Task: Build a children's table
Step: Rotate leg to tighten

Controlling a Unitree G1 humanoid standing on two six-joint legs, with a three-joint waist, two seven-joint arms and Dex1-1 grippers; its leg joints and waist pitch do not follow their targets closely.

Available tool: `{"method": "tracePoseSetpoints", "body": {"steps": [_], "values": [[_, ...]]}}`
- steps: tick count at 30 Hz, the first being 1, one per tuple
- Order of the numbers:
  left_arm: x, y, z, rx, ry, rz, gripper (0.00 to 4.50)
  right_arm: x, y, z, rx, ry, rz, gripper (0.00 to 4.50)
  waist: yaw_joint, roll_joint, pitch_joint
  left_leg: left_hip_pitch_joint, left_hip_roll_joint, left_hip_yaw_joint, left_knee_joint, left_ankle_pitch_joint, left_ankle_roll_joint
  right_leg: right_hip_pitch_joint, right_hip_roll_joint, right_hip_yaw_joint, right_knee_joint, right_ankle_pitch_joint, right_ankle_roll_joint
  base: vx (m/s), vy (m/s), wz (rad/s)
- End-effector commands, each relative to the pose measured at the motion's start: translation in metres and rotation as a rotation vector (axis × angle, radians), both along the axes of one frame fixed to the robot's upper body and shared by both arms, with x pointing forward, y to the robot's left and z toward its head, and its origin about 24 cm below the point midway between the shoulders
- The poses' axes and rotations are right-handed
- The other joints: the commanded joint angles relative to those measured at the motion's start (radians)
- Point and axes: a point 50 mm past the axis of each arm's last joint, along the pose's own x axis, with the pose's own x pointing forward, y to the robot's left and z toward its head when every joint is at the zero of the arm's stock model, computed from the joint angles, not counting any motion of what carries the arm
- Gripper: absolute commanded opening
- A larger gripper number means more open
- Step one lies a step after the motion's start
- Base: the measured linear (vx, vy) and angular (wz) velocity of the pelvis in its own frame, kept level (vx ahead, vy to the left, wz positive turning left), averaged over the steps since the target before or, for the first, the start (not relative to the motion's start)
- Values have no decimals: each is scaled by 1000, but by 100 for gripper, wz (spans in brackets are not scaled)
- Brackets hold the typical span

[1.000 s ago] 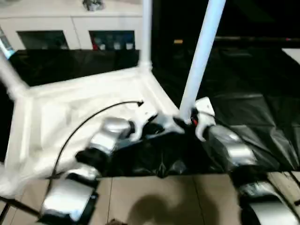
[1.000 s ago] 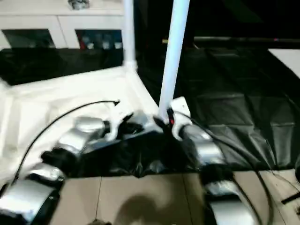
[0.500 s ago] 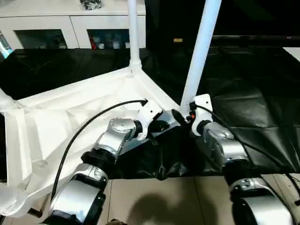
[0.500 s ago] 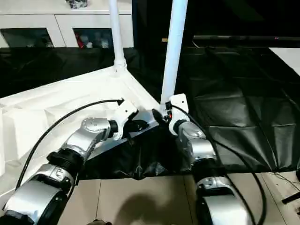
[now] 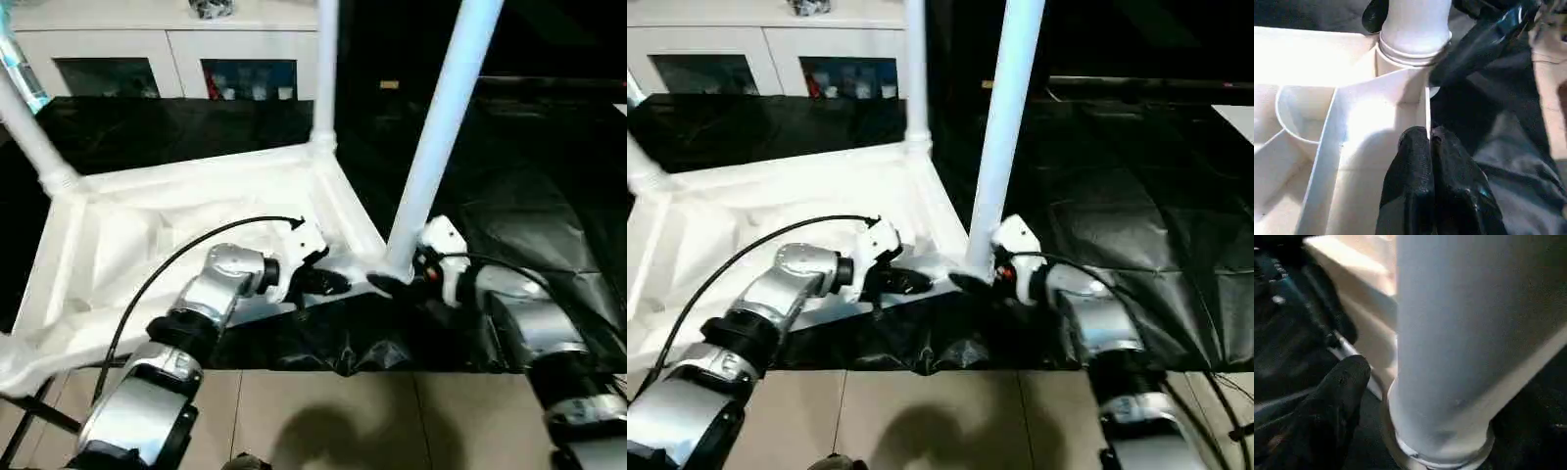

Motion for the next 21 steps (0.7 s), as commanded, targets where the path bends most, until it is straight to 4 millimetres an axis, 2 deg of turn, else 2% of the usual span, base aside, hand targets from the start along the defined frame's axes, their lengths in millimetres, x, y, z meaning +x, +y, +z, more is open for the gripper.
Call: {"method": "tracePoseSetpoints", "body": {"steps": [1,5,8,11,13,14,19,20,21], "values": [[0,-10,19,-60,-74,-79,0,-8,11,-3,17,49,114,353,1,-15,-78,24,29,-14,-64,-238,57,46,-55,37,-72,-190,-250,0,0,0],[-1,-7,17,-49,-63,-98,0,-10,8,-4,-22,67,152,325,0,-11,-79,24,29,-14,-63,-231,59,45,-53,36,-70,-170,-254,0,0,0],[-3,-8,17,-53,-47,-124,0,-13,8,-5,-28,86,185,309,1,-12,-79,25,29,-14,-64,-234,56,45,-53,36,-70,-173,-255,0,0,0],[-3,-8,18,-47,-41,-141,0,-14,8,-6,-33,90,196,274,2,-13,-79,24,29,-14,-64,-234,55,46,-55,37,-71,-181,-251,0,0,0],[-3,-8,17,-44,-37,-142,0,-14,8,-6,-33,93,197,268,2,-13,-79,24,29,-14,-63,-231,55,46,-55,37,-71,-179,-251,0,0,0],[-3,-8,16,-38,-39,-140,0,-15,8,-8,-32,98,198,264,2,-8,-79,24,29,-14,-63,-231,54,45,-55,37,-70,-179,-252,0,0,0],[-2,-13,15,-47,-47,-113,0,-21,14,-14,16,131,174,261,2,-11,-80,25,30,-14,-64,-233,56,45,-53,36,-71,-172,-253,0,0,0],[-1,-15,15,-49,-54,-93,0,-21,16,-16,26,135,158,261,4,-16,-80,25,30,-14,-63,-227,56,45,-53,37,-69,-173,-250,0,0,0],[0,-16,15,-50,-58,-80,0,-22,17,-17,31,137,147,261,5,-15,-79,26,30,-14,-64,-229,56,44,-53,37,-71,-180,-247,0,0,0]]}}
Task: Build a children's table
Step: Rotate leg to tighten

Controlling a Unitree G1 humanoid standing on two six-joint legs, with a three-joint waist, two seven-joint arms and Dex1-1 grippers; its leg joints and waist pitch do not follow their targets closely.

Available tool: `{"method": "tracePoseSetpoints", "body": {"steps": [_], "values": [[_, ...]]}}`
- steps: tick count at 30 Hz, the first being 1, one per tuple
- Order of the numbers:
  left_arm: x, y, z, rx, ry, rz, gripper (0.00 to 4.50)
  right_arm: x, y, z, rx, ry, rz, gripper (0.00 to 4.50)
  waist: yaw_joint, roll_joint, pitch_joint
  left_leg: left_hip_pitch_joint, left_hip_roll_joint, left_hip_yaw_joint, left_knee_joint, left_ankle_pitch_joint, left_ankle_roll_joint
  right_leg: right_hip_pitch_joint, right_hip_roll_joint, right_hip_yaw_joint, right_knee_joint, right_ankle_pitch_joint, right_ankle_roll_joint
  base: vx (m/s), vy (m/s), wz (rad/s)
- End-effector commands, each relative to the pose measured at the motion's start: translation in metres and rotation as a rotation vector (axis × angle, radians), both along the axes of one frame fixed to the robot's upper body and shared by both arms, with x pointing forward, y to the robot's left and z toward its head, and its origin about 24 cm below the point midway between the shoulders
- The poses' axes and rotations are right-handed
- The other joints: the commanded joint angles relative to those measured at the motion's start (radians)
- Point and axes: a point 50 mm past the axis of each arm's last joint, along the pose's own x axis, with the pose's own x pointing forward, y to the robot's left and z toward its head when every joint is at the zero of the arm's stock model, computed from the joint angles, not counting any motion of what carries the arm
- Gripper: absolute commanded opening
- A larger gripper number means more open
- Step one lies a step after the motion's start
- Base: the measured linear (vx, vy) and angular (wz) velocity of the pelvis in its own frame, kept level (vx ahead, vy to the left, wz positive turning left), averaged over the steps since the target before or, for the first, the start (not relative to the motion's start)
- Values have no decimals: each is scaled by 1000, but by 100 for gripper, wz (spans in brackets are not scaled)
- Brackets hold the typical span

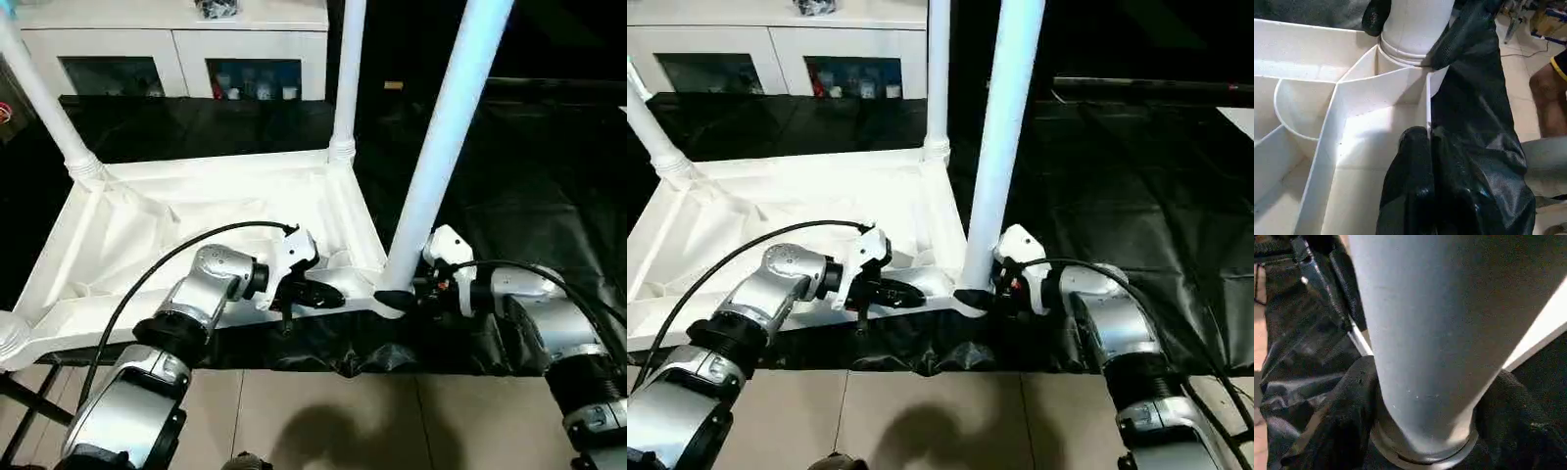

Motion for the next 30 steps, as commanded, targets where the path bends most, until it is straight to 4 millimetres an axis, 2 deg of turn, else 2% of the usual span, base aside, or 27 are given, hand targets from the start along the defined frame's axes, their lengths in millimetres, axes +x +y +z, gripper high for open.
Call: {"method": "tracePoseSetpoints", "body": {"steps": [1,2,4,5,6,7,8,11,13,17,18,20,24,25,30], "values": [[8,-24,18,-59,-93,26,0,-7,22,-19,41,81,6,261,-7,-18,-77,27,30,-14,-67,-243,50,42,-54,37,-74,-207,-242,0,0,0],[10,-26,18,-63,-98,55,0,-3,25,-21,49,71,-64,261,-7,-17,-75,28,30,-13,-67,-253,45,40,-54,37,-76,-227,-239,0,0,0],[12,-32,19,-69,-114,104,0,9,29,-25,80,62,-230,260,-20,-17,-72,28,26,-20,-75,-299,11,40,-58,34,-86,-330,-212,0,0,0],[13,-36,20,-71,-121,129,0,14,32,-26,97,59,-302,260,-25,-14,-71,34,27,-21,-76,-321,-3,34,-60,35,-90,-367,-201,0,0,0],[14,-38,21,-73,-125,143,0,16,34,-26,104,57,-334,260,-25,-14,-71,34,27,-21,-76,-321,-3,34,-60,35,-90,-367,-201,0,0,0],[14,-41,21,-76,-129,161,0,19,36,-26,111,54,-372,260,-35,-16,-69,29,25,-24,-79,-331,-13,38,-58,34,-93,-384,-186,0,0,0],[16,-47,23,-82,-130,196,0,24,42,-26,122,45,-434,260,-42,-14,-70,31,25,-22,-78,-337,-16,34,-56,36,-94,-372,-189,0,0,0],[18,-56,25,-91,-137,252,0,31,51,-26,124,34,-548,260,-48,-11,-73,27,23,-23,-78,-314,-16,38,-55,36,-90,-330,-191,0,0,0],[19,-66,27,-104,-147,290,0,36,64,-25,154,42,-615,260,-53,-9,-75,25,19,-20,-75,-294,-6,40,-53,36,-88,-279,-202,0,0,0],[16,-73,26,-94,-174,280,0,37,78,-23,183,33,-619,260,-53,-8,-79,23,20,-19,-71,-254,14,43,-51,36,-80,-196,-220,0,0,0],[15,-74,25,-87,-178,270,0,36,83,-22,202,36,-602,316,-54,-6,-81,22,20,-19,-71,-239,20,46,-49,36,-75,-160,-226,0,0,0],[14,-73,24,-80,-183,256,0,33,85,-22,222,39,-575,316,-53,-6,-82,22,20,-17,-69,-217,36,49,-49,36,-70,-99,-246,0,0,0],[13,-68,24,-81,-186,215,0,32,81,-23,209,37,-567,349,-53,-7,-78,24,20,-16,-70,-243,37,48,-51,36,-76,-144,-246,0,0,0],[12,-64,23,-83,-183,190,0,32,75,-23,190,22,-549,361,-53,-6,-77,25,21,-17,-73,-261,30,47,-51,36,-79,-176,-236,0,0,0],[10,-52,23,-91,-167,145,0,30,58,-16,181,-34,-473,361,-51,-8,-77,24,23,-17,-72,-259,32,50,-51,37,-77,-154,-242,0,0,0]]}}
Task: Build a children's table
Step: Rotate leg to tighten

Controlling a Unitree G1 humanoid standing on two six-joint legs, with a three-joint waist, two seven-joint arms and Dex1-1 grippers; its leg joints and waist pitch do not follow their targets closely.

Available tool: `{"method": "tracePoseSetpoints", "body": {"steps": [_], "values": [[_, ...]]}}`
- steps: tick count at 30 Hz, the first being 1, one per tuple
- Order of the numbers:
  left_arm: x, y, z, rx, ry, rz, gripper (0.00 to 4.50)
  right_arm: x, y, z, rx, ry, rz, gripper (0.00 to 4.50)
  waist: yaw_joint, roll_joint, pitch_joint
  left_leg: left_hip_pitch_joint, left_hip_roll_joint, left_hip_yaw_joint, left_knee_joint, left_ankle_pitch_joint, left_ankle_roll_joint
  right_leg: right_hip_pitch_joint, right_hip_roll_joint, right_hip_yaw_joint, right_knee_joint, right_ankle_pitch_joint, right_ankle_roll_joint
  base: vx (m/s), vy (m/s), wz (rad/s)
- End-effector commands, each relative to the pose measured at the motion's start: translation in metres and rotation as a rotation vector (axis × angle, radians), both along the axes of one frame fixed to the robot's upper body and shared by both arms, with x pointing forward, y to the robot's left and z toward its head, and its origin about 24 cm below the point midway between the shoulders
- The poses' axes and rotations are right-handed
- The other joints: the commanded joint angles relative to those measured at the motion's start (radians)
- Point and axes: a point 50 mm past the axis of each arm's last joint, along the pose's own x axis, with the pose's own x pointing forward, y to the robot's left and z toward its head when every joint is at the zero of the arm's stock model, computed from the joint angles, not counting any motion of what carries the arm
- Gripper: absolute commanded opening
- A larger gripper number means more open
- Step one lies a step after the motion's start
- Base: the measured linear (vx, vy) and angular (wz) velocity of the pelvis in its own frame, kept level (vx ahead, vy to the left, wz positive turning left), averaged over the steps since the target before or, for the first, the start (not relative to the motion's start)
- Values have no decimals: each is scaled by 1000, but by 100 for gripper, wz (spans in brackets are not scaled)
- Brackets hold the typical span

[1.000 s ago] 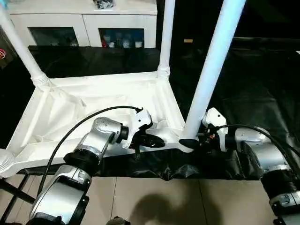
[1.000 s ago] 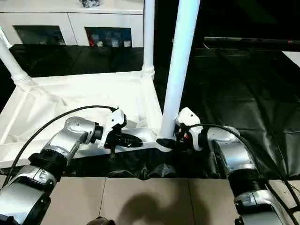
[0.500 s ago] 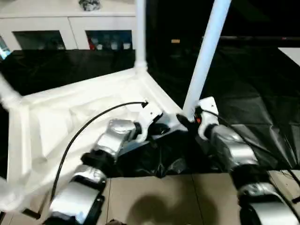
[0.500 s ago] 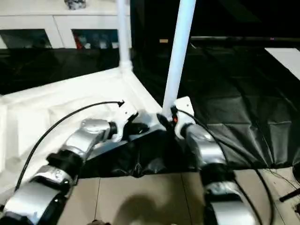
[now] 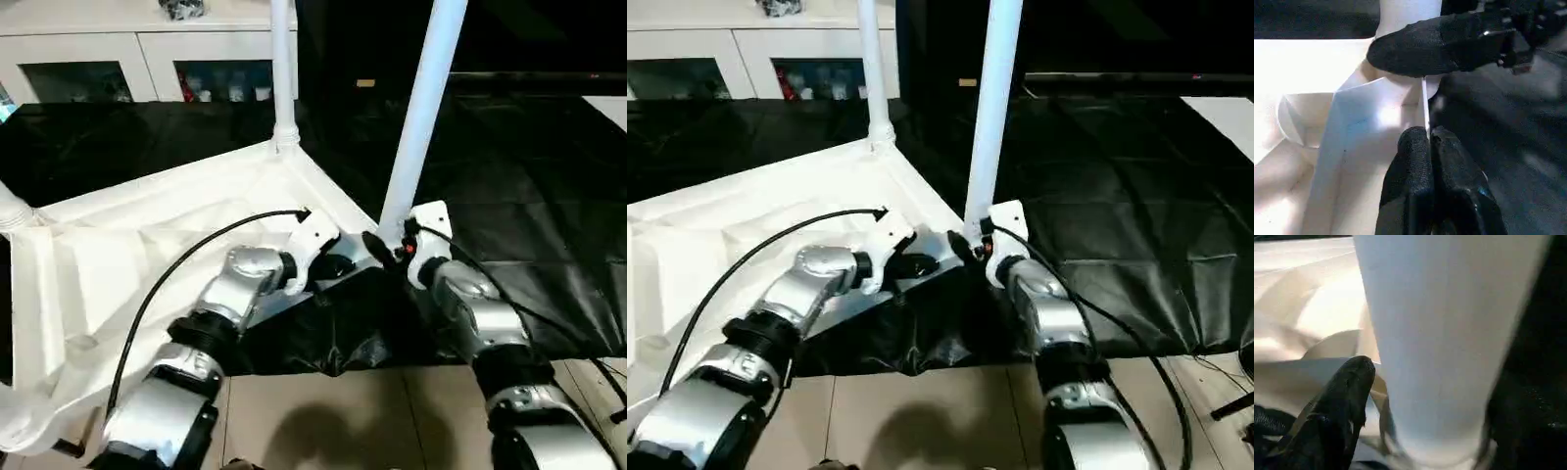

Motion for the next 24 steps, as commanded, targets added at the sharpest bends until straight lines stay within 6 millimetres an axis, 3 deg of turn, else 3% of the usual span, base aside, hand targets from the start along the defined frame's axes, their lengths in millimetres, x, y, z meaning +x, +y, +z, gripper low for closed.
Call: {"method": "tracePoseSetpoints", "body": {"steps": [1,4,6,7,13,17,24], "values": [[-3,-21,23,-73,-86,-145,0,-7,18,-3,3,10,150,361,5,-1,-77,23,24,-15,-67,-257,34,48,-52,38,-74,-152,-245,0,0,0],[-3,-10,23,-73,-70,-178,0,-13,4,1,-61,-9,297,361,23,-2,-77,27,26,-12,-65,-262,36,48,-49,37,-74,-156,-245,0,0,0],[-3,-8,23,-75,-62,-188,0,-15,1,2,-77,-5,343,361,22,3,-76,24,26,-13,-66,-264,35,48,-50,37,-72,-152,-248,0,0,0],[-3,-5,23,-67,-56,-210,0,-21,-4,2,-84,20,426,361,25,-2,-77,24,27,-13,-64,-261,37,49,-50,37,-71,-145,-251,0,0,0],[-6,2,23,-56,-24,-281,0,-34,-17,4,-111,91,602,361,40,-6,-77,23,28,-12,-61,-238,58,50,-53,36,-70,-149,-259,0,0,0],[-8,4,22,-55,-4,-313,0,-38,-18,5,-111,104,648,343,45,-5,-76,26,30,-12,-62,-254,51,46,-55,37,-73,-187,-252,0,0,0],[-12,9,19,-37,33,-364,0,-47,-18,4,-110,131,728,303,49,-7,-78,23,31,-14,-63,-242,51,47,-55,37,-70,-177,-253,0,0,0]]}}
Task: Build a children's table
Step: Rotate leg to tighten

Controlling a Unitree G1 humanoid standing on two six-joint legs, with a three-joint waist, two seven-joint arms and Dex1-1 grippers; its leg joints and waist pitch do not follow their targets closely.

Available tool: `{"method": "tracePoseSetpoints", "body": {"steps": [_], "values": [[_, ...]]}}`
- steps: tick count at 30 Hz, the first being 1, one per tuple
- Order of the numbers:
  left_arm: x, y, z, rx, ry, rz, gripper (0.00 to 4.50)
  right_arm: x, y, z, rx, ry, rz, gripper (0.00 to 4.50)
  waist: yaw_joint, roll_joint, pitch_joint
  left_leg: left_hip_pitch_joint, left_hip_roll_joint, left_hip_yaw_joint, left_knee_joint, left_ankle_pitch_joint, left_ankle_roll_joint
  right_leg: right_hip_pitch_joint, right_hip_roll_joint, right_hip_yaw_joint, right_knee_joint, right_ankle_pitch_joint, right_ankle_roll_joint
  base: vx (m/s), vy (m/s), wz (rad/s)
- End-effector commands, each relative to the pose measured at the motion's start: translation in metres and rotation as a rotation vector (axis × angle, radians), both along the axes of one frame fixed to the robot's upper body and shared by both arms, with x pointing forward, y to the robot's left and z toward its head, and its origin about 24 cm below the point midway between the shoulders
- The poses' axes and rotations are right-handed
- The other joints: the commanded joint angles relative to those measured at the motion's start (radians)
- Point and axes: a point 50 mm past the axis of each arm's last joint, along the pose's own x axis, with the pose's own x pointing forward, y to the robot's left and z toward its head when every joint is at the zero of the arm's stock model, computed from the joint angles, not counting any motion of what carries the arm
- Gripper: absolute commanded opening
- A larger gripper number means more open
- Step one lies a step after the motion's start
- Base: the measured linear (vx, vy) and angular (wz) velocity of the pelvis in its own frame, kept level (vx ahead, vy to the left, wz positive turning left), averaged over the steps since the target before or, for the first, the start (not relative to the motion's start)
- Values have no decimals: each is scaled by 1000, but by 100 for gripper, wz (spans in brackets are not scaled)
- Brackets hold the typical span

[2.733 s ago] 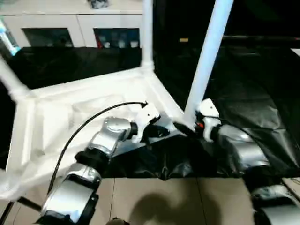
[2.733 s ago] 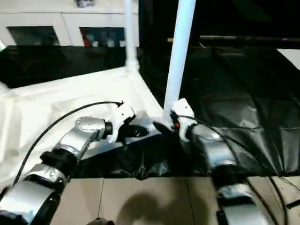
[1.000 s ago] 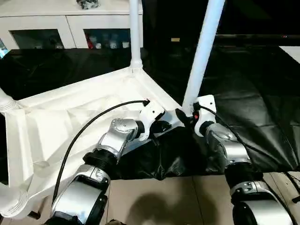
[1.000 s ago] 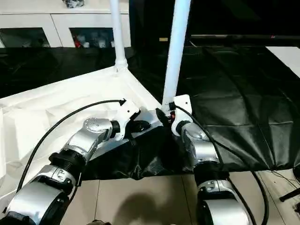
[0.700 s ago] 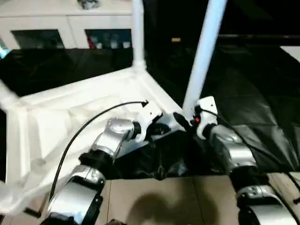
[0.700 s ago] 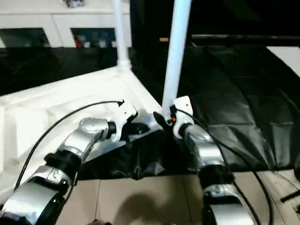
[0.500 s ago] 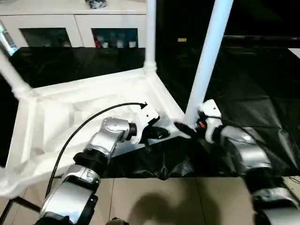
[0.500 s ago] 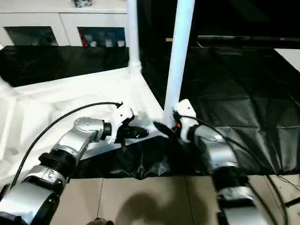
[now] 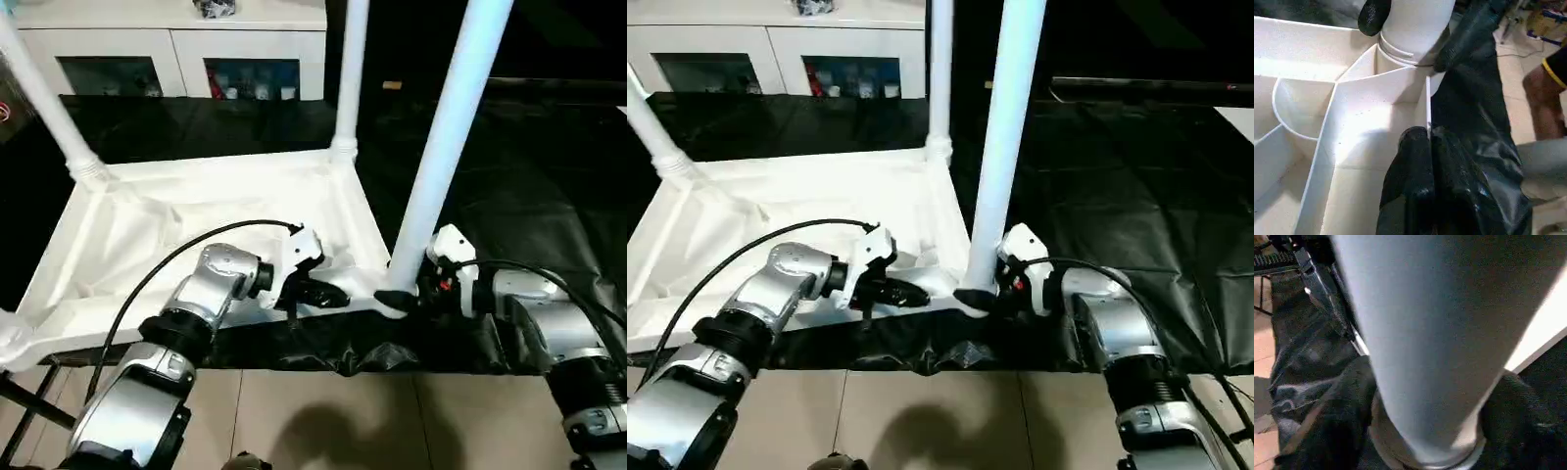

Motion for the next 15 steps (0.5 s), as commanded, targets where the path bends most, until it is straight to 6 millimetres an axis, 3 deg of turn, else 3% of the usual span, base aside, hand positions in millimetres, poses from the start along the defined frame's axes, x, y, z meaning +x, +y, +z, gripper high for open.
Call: {"method": "tracePoseSetpoints", "body": {"steps": [1,10,11,12,13,15], "values": [[2,-16,17,-51,-69,-63,0,-10,19,-8,17,57,122,283,-2,-9,-79,25,30,-15,-65,-242,50,45,-54,37,-72,-179,-253,0,0,0],[4,-16,15,-42,-82,-23,0,-19,28,-14,59,93,156,223,0,-9,-77,27,30,-16,-68,-261,39,44,-55,37,-75,-217,-240,0,0,0],[5,-17,16,-43,-85,-13,0,-20,29,-15,61,94,155,216,0,-8,-76,28,31,-16,-69,-269,36,43,-55,37,-77,-228,-237,0,0,0],[7,-18,16,-46,-100,24,0,-21,34,-17,72,94,148,212,0,-17,-76,28,30,-15,-70,-275,35,44,-55,37,-79,-243,-231,0,0,0],[10,-20,17,-49,-110,66,0,-20,38,-19,85,89,119,210,2,-12,-75,31,31,-16,-70,-281,31,40,-57,38,-81,-264,-227,0,0,0],[14,-24,18,-47,-127,120,0,-18,45,-23,105,83,59,208,0,-14,-72,32,29,-18,-73,-306,19,40,-58,37,-88,-321,-211,0,0,0]]}}
